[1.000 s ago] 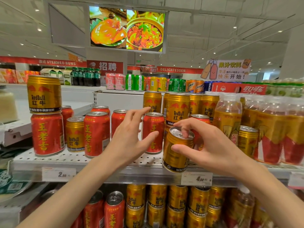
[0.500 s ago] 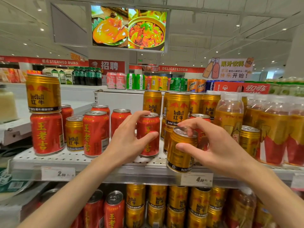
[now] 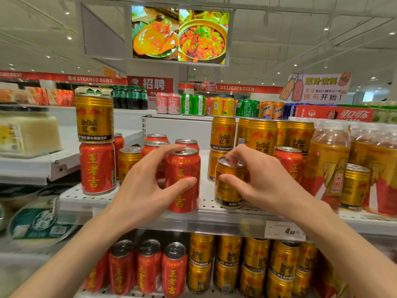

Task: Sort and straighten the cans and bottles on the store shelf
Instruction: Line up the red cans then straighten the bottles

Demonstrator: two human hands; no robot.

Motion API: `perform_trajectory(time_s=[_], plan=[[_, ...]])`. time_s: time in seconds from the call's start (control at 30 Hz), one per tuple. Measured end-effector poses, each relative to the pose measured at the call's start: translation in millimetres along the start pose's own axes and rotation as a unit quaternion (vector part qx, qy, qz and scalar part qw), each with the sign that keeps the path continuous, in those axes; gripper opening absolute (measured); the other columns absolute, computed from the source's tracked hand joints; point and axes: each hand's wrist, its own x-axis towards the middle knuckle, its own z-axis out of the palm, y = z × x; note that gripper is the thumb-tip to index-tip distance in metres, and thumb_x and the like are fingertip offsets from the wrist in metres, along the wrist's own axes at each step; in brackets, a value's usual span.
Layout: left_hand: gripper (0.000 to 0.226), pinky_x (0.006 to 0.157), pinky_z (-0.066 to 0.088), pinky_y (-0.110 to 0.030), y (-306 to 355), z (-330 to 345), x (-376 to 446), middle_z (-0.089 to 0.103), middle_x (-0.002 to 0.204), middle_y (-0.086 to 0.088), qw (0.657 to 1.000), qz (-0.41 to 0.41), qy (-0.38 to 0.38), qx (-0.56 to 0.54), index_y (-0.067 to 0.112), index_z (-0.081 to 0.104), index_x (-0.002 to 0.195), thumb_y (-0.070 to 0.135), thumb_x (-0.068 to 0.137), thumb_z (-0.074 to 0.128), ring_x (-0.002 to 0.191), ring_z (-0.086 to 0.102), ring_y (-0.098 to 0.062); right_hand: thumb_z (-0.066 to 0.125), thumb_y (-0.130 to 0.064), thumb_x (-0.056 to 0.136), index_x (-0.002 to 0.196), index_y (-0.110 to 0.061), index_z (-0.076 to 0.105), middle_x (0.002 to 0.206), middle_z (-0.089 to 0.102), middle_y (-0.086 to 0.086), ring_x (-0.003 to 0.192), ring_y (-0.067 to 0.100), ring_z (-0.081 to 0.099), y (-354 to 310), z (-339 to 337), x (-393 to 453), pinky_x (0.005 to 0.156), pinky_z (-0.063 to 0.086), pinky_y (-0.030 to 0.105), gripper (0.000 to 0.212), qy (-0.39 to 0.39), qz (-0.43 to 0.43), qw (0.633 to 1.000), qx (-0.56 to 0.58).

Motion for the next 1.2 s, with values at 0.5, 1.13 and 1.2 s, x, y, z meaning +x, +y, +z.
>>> perform_trajectory(time_s=[0.5, 1.13, 1.2], plan=[[0.057, 0.079, 0.052, -0.009, -14.8, -36.3, -17.6, 0.063, 0.124, 0.025, 0.999, 0.003, 0.001, -0.034, 0.045, 0.055, 0.128, 0.043, 0.077, 0.080, 0.109, 0.061, 0.008, 0.070, -0.024, 0.091, 0.108, -0.017, 0.065, 0.112, 0.069, -0.001, 0.105, 0.020, 0.064, -4.1, 30.8, 15.8, 0.090, 0.054, 0.038, 0.019, 0.024, 0.042, 0.995, -0.083], [0.058, 0.082, 0.056, -0.015, -57.5, -103.8, -32.4, 0.062, 0.125, 0.026, 0.999, -0.028, 0.022, -0.005, 0.049, 0.052, 0.129, 0.050, 0.077, 0.077, 0.111, 0.061, 0.008, 0.039, -0.093, 0.069, 0.148, -0.029, 0.032, 0.142, 0.040, -0.001, 0.115, 0.023, 0.062, -88.8, 65.8, 72.7, 0.092, 0.057, 0.041, 0.101, -0.085, 0.092, 0.990, -0.065], [0.059, 0.081, 0.055, -0.013, -59.2, -104.5, -31.7, 0.060, 0.125, 0.026, 0.999, -0.025, 0.018, -0.008, 0.049, 0.052, 0.130, 0.052, 0.076, 0.076, 0.112, 0.059, 0.009, 0.041, -0.092, 0.069, 0.149, -0.027, 0.033, 0.146, 0.038, 0.000, 0.118, 0.023, 0.060, -88.9, 67.2, 73.6, 0.096, 0.055, 0.040, 0.103, -0.092, 0.095, 0.989, -0.063]])
